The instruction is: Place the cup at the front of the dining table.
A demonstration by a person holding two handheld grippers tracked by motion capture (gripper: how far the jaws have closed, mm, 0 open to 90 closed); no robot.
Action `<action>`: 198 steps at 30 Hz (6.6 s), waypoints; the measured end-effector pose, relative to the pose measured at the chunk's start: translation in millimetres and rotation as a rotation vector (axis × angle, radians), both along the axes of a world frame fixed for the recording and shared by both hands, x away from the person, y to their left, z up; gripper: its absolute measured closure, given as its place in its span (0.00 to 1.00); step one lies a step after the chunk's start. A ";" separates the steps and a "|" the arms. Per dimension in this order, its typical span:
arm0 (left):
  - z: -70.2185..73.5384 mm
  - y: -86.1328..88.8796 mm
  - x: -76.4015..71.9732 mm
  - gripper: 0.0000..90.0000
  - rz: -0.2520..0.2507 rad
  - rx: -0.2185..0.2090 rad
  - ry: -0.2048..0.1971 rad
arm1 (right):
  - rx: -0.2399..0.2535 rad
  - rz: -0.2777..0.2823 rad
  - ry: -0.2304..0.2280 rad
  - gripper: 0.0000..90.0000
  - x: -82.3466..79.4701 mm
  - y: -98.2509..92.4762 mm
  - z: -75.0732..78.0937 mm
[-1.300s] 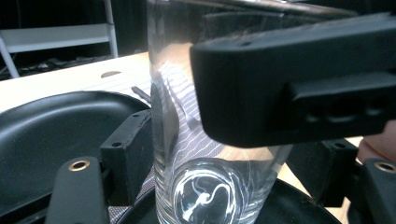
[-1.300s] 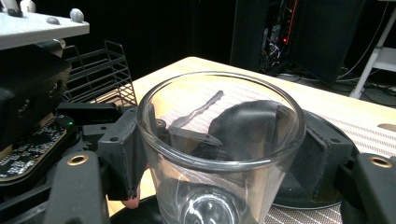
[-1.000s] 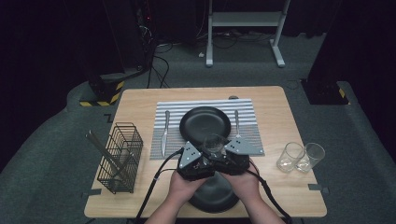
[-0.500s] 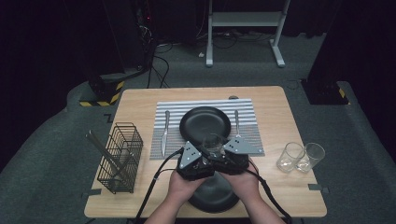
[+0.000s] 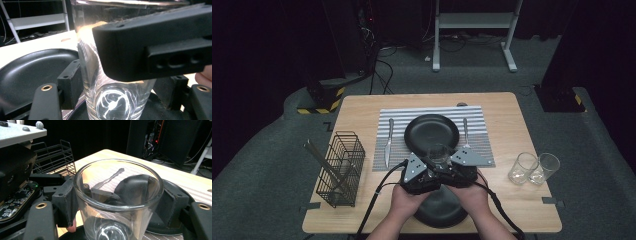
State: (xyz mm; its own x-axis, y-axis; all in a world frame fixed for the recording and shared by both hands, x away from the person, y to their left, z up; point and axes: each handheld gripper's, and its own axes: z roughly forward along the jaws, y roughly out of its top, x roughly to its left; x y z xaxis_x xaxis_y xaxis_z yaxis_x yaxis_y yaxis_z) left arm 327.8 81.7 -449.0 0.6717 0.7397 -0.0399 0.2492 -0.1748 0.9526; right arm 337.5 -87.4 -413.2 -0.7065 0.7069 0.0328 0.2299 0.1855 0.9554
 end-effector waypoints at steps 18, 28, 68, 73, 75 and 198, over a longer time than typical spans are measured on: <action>1.5 0.3 0.5 0.35 0.017 -0.018 -0.004 | 0.005 -0.004 -0.012 0.25 1.7 -0.8 -0.5; 0.4 0.8 0.5 0.35 0.032 0.004 -0.019 | 0.027 -0.002 -0.025 0.25 -1.5 -4.7 3.6; -8.9 39.9 15.3 0.35 0.178 0.009 -0.014 | 0.017 -0.101 -0.040 0.29 -10.3 -53.8 -14.2; -10.6 45.6 18.5 0.35 0.203 0.016 -0.017 | 0.001 -0.122 -0.027 0.29 -9.6 -63.6 -21.5; -11.5 48.0 20.3 0.35 0.213 0.018 -0.016 | -0.011 -0.132 -0.027 0.29 -9.5 -68.0 -25.0; -56.3 86.8 61.4 0.26 0.453 0.162 0.195 | -0.136 -0.242 0.088 0.35 -12.3 -119.5 -88.9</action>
